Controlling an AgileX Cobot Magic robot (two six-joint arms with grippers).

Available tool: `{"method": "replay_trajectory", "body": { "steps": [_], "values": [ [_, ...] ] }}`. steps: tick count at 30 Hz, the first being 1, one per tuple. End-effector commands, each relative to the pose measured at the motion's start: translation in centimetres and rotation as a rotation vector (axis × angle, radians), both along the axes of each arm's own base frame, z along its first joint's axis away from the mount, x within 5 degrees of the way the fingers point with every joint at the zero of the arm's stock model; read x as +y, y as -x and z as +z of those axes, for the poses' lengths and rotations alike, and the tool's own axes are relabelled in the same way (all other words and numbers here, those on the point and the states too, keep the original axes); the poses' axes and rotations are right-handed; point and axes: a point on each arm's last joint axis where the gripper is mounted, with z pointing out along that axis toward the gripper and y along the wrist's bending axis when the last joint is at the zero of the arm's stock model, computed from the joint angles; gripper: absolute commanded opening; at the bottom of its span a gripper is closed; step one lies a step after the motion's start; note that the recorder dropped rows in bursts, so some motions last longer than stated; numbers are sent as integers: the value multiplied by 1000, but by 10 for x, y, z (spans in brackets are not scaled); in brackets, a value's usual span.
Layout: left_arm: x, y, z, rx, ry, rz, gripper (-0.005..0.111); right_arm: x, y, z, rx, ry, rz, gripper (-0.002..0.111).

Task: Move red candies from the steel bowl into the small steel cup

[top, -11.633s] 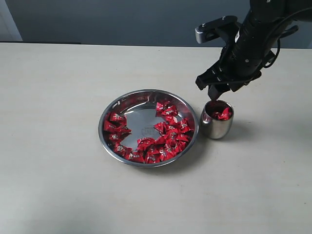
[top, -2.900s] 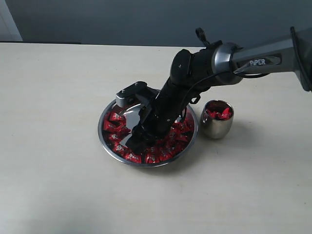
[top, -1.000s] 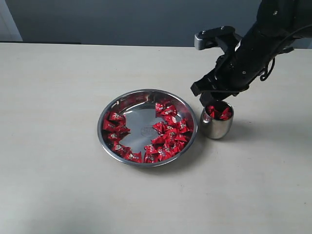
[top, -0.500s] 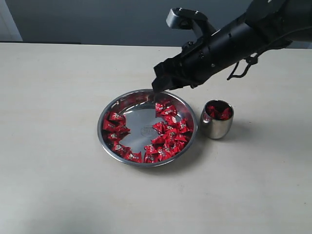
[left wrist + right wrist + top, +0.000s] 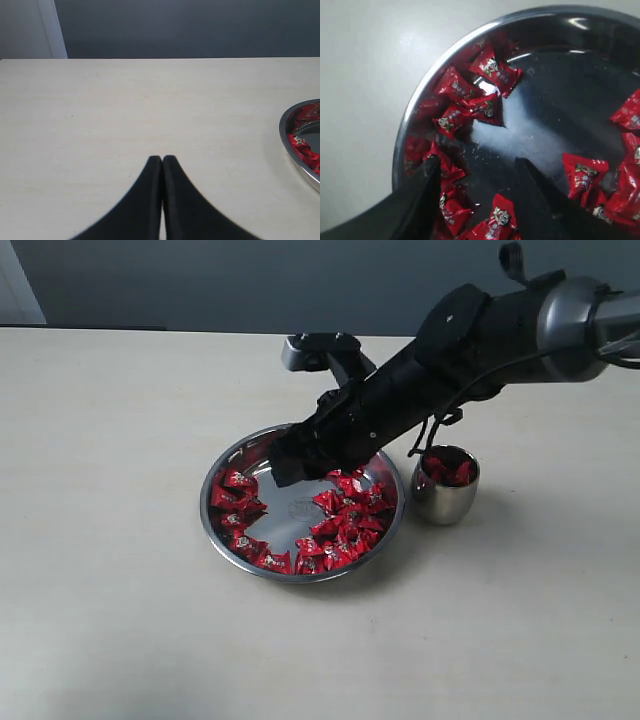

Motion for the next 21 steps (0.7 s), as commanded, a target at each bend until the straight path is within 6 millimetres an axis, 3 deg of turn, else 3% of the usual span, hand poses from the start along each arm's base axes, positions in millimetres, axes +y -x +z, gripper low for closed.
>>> {"method": "replay_trajectory", "body": {
  "steps": [1,6,21],
  "values": [
    [0,0,0,-8,-1,-5,0,4,-1,-17,23,20,-2,45],
    [0,0,0,-8,-1,-5,0,5,4,-27,74,42,43,45],
    [0,0,0,-8,-1,-5,0,-3,13,-33,130,176,116,45]
  ]
}}
